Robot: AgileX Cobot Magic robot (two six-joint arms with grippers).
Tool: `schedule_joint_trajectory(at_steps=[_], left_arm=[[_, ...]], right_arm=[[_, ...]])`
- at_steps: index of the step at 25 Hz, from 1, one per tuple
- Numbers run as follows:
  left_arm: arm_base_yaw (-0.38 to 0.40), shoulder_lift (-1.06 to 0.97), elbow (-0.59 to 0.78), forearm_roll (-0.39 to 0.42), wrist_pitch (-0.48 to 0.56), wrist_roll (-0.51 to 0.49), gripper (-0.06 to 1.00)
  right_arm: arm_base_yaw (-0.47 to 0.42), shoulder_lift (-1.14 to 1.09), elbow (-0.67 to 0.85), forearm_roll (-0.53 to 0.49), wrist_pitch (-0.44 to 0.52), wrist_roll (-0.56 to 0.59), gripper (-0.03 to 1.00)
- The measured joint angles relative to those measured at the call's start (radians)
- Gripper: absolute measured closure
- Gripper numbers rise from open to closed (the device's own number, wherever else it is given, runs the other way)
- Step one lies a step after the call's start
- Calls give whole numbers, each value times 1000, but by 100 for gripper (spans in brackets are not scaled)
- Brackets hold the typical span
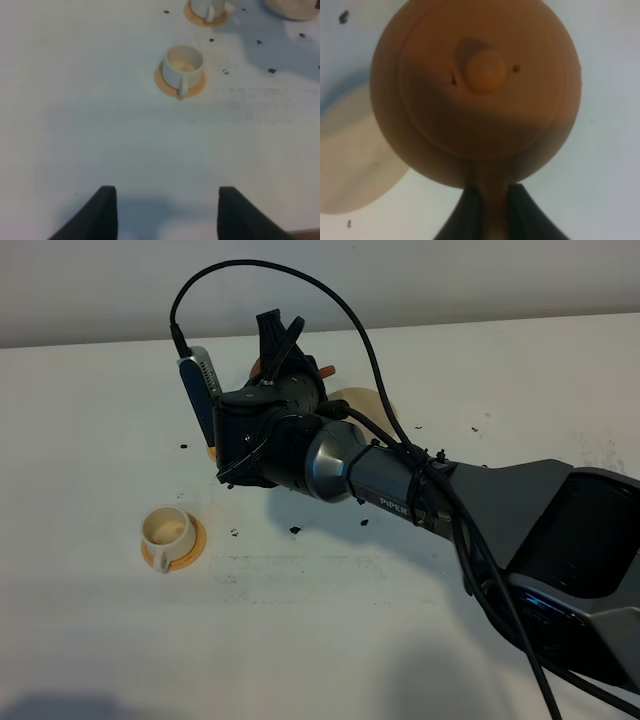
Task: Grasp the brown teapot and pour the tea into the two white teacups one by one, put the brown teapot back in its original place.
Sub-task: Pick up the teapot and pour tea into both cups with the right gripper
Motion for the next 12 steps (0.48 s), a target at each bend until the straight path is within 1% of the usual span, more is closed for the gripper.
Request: schedule_joint_trajectory(at_steps=[12], left_arm=[[0, 0, 0, 0, 0, 0, 51]], right_arm=[[0, 0, 0, -17, 0, 0, 86]])
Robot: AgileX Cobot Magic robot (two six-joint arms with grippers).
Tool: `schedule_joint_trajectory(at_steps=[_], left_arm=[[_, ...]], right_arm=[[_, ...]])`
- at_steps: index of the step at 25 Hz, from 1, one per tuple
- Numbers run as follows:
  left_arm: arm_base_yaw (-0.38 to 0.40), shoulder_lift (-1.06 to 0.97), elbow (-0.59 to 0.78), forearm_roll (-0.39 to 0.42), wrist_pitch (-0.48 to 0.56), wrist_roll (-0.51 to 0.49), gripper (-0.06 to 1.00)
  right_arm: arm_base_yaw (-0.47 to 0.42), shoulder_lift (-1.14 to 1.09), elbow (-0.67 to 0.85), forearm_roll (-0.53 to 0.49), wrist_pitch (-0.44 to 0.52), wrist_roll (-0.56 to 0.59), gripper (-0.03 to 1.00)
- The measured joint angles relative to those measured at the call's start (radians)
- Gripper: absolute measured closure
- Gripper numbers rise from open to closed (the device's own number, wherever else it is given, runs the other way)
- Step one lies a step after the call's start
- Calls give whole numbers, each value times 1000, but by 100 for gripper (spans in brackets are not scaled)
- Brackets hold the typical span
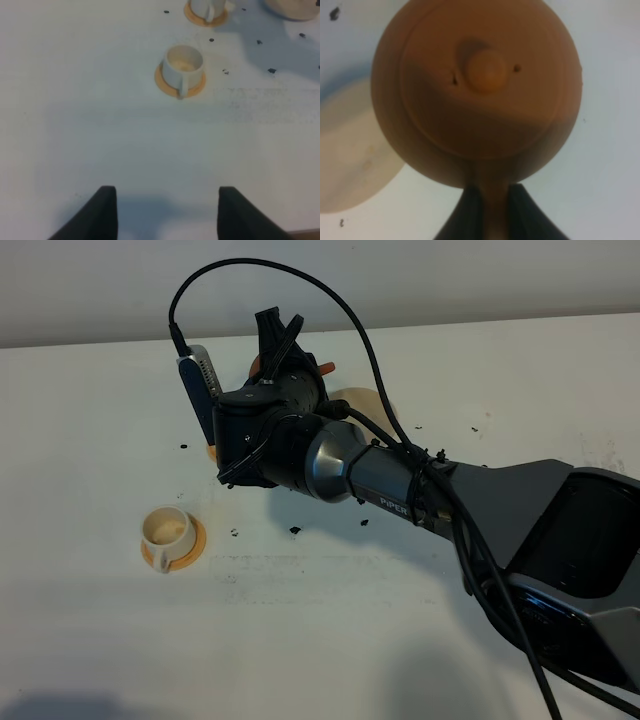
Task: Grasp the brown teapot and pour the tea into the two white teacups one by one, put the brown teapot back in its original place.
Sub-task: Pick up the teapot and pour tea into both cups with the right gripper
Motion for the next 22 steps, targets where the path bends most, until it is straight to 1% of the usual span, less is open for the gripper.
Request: schedule_joint_trajectory(at_steps=[4, 6, 16, 20, 22], left_arm=[[0, 0, 0, 0, 0, 0, 51], [0, 0, 0, 0, 0, 0, 51], [0, 0, 0, 0, 0, 0, 51], [0, 0, 0, 0, 0, 0, 51], [0, 0, 0, 0, 0, 0, 51]], right_arm=[[0, 0, 0, 5, 0, 1, 86], [0, 0, 0, 29, 0, 8, 86], [0, -10, 0, 206, -9, 171, 86], [-5, -61, 0, 300, -4, 214, 86], [-16, -93, 0, 366, 6, 234, 86]])
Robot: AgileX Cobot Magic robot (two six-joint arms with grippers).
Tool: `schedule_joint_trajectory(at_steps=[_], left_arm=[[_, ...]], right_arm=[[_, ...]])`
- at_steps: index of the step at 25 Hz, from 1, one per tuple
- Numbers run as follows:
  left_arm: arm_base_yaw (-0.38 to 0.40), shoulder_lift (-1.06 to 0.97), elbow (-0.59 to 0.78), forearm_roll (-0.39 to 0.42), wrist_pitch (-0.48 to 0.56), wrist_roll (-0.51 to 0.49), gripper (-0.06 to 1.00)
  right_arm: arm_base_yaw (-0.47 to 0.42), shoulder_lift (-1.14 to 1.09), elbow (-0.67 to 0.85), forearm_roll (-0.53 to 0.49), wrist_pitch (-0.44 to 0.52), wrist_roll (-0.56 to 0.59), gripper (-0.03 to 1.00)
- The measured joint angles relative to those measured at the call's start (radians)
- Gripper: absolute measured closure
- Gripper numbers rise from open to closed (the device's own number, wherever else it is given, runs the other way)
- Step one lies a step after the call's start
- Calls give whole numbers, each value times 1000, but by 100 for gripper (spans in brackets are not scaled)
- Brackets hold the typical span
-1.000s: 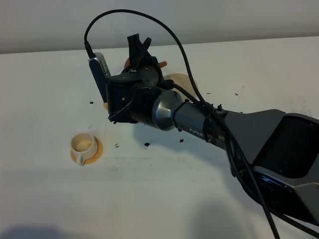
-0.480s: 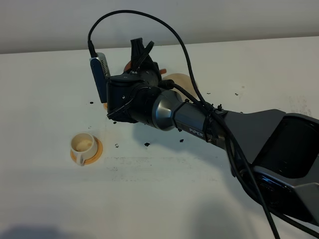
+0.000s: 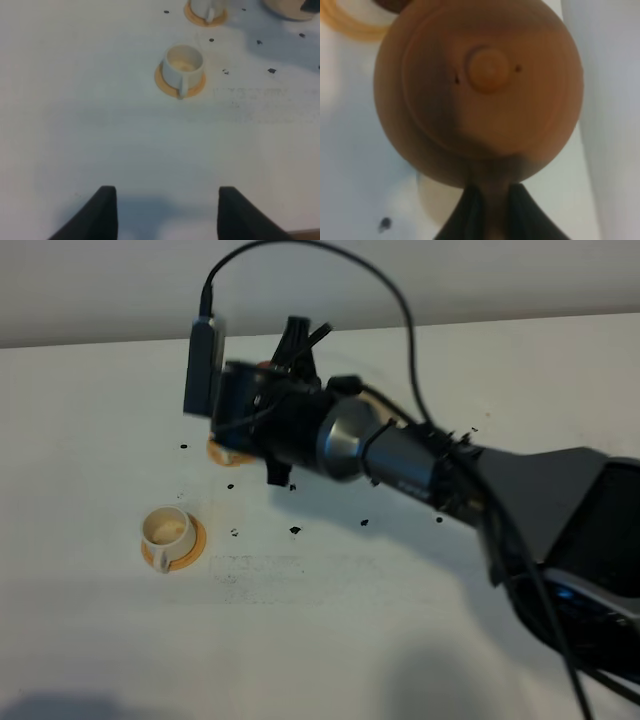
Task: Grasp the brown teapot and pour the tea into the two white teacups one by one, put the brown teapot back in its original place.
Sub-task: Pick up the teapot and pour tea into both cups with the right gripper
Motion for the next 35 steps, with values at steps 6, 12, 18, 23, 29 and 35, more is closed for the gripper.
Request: schedule_joint_trajectory(at_steps=[6, 12, 18, 23, 29, 35], left_arm=[[0, 0, 0, 0, 0, 0, 51], [0, 0, 0, 0, 0, 0, 51], [0, 0, 0, 0, 0, 0, 51], [0, 0, 0, 0, 0, 0, 51], [0, 0, 0, 0, 0, 0, 51], [0, 0, 0, 0, 0, 0, 51]], right_arm=[[-50, -44, 0, 273, 96, 33, 86], [-59, -44, 0, 440, 93, 59, 86], [-77, -44, 0, 465, 65, 95, 86], [-90, -10, 0, 480, 41, 108, 86], [-98, 36, 0, 512, 2, 136, 86], [-99, 44, 0, 515, -20, 143, 86]])
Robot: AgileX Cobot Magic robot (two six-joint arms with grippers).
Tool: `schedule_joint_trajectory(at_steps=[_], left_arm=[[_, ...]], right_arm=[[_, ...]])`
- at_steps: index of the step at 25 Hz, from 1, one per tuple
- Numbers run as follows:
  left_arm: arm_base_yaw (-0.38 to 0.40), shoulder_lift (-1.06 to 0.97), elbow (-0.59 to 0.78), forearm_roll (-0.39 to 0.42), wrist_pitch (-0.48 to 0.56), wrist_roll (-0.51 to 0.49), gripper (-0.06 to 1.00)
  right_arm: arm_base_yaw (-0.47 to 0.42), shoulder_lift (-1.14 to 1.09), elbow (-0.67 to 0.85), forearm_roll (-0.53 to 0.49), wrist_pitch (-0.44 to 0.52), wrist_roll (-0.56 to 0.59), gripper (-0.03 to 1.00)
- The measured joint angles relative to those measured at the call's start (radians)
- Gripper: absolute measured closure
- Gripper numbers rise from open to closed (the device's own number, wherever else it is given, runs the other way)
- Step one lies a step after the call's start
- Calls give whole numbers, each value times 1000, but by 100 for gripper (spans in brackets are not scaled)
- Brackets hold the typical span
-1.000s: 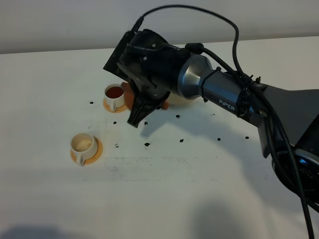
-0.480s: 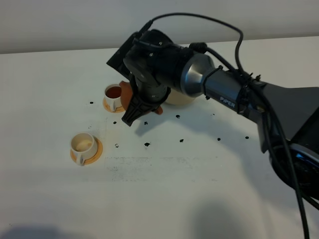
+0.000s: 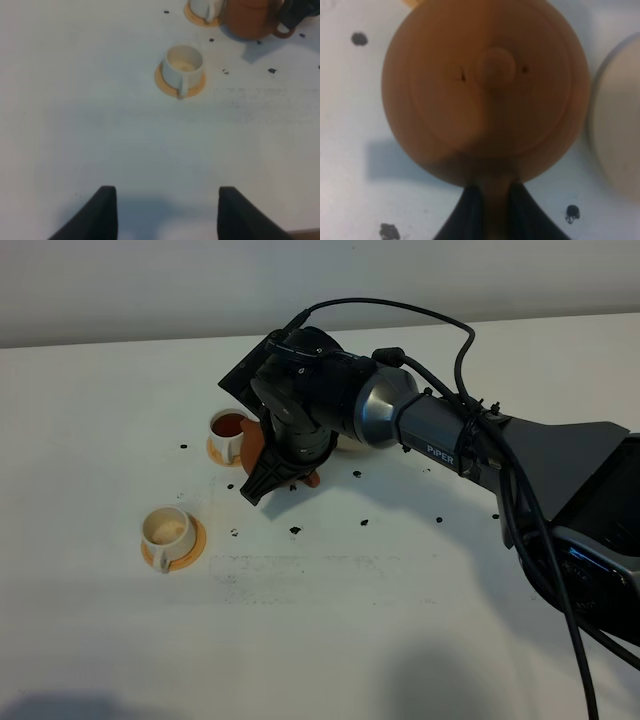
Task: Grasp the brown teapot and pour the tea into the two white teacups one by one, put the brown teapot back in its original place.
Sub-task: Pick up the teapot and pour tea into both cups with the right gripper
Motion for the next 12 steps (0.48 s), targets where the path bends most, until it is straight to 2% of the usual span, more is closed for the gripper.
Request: schedule_joint_trajectory(at_steps=[7, 12], left_arm=[[0, 0, 0, 0, 0, 0, 51], [0, 0, 0, 0, 0, 0, 51]], right_arm=[[8, -38, 0, -30, 33, 1, 86], [48, -90, 0, -55, 62, 1, 86]])
